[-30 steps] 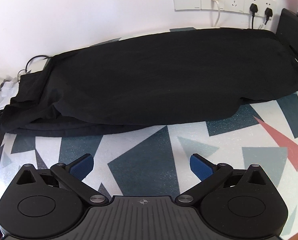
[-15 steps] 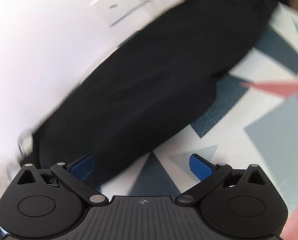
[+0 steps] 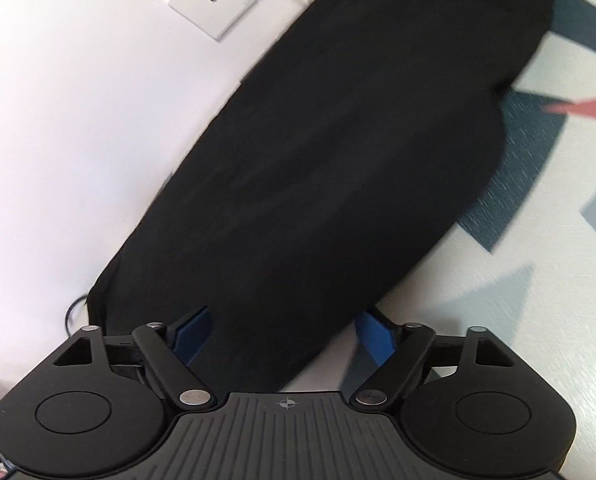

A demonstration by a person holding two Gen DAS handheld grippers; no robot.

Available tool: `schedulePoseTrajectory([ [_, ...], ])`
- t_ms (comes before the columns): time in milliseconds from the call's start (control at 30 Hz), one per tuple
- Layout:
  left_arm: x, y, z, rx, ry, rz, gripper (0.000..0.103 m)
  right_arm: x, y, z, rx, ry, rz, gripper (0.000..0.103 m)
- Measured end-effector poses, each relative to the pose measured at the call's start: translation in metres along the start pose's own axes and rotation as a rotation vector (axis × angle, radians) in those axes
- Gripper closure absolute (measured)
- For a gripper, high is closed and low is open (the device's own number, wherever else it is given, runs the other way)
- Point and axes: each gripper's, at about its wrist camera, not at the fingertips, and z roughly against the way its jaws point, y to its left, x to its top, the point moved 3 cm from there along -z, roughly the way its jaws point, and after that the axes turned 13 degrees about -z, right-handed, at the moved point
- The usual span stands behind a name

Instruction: Fold clothes

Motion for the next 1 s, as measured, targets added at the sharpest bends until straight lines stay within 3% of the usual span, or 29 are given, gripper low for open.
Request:
schedulePoseTrajectory([
  [33,0.002,0.0,-0.001,0.012,-0.01,0.005,0.008,0.002,-0.003,0.001,0.001,-0.001,-0.004,0.046],
  [67,0.004,0.001,-0.001,0.027,-0.022,0.012,0.024,0.005,-0.005,0.003,0.001,-0.002,-0.007,0.066],
  [100,0.006,0.002,-0.003,0.028,-0.015,0.009,0.062,0.007,-0.008,0.004,0.002,-0.004,-0.011,0.083],
  [200,0.01,0.004,-0.003,0.037,0.016,-0.006,0.078,0.014,-0.015,0.009,0.004,-0.007,-0.021,0.092],
  [467,-0.025,0.001,0.035,0.038,0.028,-0.045,0.081,0.035,-0.038,0.023,0.007,-0.015,-0.05,0.095],
  [700,-0.099,-0.01,0.097,-0.031,0.137,-0.009,0.079,0.073,-0.084,0.059,-0.018,-0.021,-0.072,0.095],
  [767,-0.12,-0.019,0.106,-0.003,0.189,-0.087,0.072,0.079,-0.091,0.069,-0.045,-0.034,-0.023,0.095],
  [833,-0.132,-0.025,0.113,0.029,0.221,-0.18,0.062,0.082,-0.089,0.076,-0.088,-0.035,0.075,0.089],
  [867,-0.138,-0.028,0.116,0.045,0.237,-0.227,0.054,0.084,-0.087,0.079,-0.12,-0.025,0.113,0.076],
  [900,-0.138,-0.029,0.123,0.043,0.225,-0.256,0.046,0.088,-0.085,0.083,-0.154,-0.014,0.146,0.066],
  [1000,-0.136,-0.03,0.144,0.025,0.166,-0.334,0.036,0.084,-0.074,0.097,-0.173,-0.012,0.269,0.055],
])
